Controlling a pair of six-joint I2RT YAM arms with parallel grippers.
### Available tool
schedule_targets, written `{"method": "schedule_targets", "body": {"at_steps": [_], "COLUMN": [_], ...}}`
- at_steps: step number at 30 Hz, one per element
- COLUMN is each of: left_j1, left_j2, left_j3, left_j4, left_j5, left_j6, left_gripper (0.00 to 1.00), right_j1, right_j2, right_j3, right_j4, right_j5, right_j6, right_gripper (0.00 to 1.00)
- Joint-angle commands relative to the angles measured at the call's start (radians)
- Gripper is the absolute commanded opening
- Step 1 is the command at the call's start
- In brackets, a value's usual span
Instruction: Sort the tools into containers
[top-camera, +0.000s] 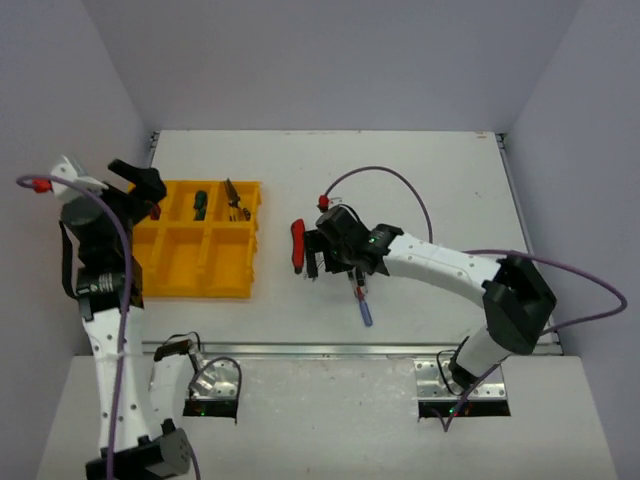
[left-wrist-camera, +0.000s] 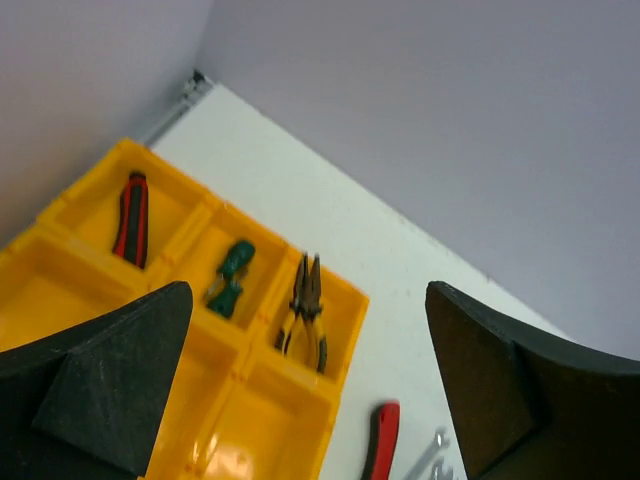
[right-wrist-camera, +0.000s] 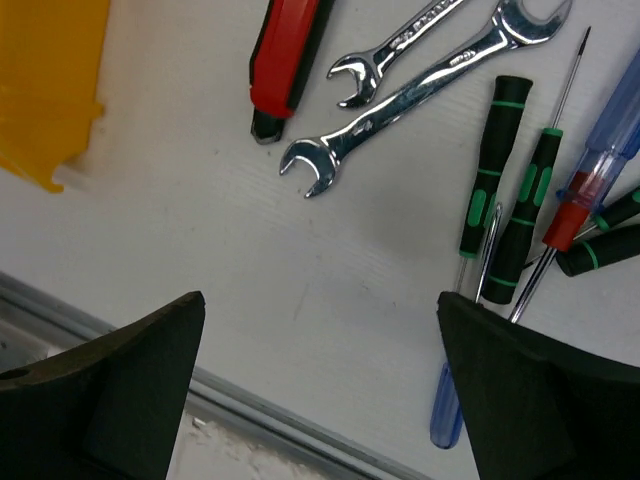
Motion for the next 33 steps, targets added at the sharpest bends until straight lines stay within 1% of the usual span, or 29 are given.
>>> {"method": "schedule_targets", "body": {"at_steps": [1,3,4,7,8,11,13,17,21,22,25,28,29,31,32,33], "left_j1": [-0.023,-0.059,-0.07,-0.117,-0.133,-0.148,-0.152,-0.157,-0.161,-0.162,-0.164,-0.167,-0.168,-0.168,-0.168,-0.168], "left_j2": [-0.199,-0.284,-0.326,-0.36,-0.366,-0.358,-0.361,-0.379,-0.381,-0.381,-0.378,-0.375,-0.372,-0.358,-0.35,-0.331], "left_j3": [-0.207,-0.257,-0.271,-0.278,-0.275,-0.282,-0.289,-0.3,-0.306,-0.308,-0.308,-0.309,-0.309,-0.307,-0.306,-0.301], "left_j4": [-0.08,-0.088,-0.09,-0.099,-0.098,-0.095,-0.091,-0.077,-0.067,-0.067,-0.067,-0.066,-0.062,-0.057,-0.056,-0.055], "left_j5": [0.177,0.141,0.121,0.076,0.068,0.087,0.102,0.117,0.128,0.13,0.134,0.147,0.154,0.175,0.187,0.209], "left_j6": [0.032,0.035,0.038,0.036,0.036,0.036,0.036,0.034,0.034,0.034,0.036,0.036,0.036,0.039,0.039,0.042], "left_gripper": [1.0,1.0,1.0,1.0,1.0,1.0,1.0,1.0,1.0,1.0,1.0,1.0,1.0,1.0,1.0,1.0], "right_j1": [0.035,0.035,0.037,0.037,0.037,0.035,0.035,0.035,0.032,0.029,0.021,0.016,0.015,0.015,0.016,0.016], "right_j2": [0.237,0.399,0.454,0.634,0.677,0.743,0.768,0.796,0.822,0.831,0.854,0.848,0.835,0.806,0.802,0.767], "right_j3": [0.3,0.469,0.529,0.686,0.724,0.804,0.827,0.836,0.842,0.845,0.849,0.835,0.83,0.812,0.799,0.776], "right_j4": [-0.034,-0.121,-0.148,-0.235,-0.258,-0.271,-0.28,-0.276,-0.264,-0.259,-0.248,-0.219,-0.21,-0.185,-0.181,-0.148], "right_j5": [0.163,0.197,0.199,0.211,0.223,0.241,0.259,0.291,0.277,0.252,0.221,0.185,0.175,0.157,0.146,0.132], "right_j6": [0.023,0.017,0.017,0.02,0.028,0.042,0.054,0.066,0.054,0.049,0.044,0.031,0.025,0.002,-0.001,-0.026], "right_gripper": [0.94,0.89,0.87,0.79,0.78,0.74,0.71,0.7,0.68,0.65,0.47,0.22,0.18,0.15,0.11,0.04]}}
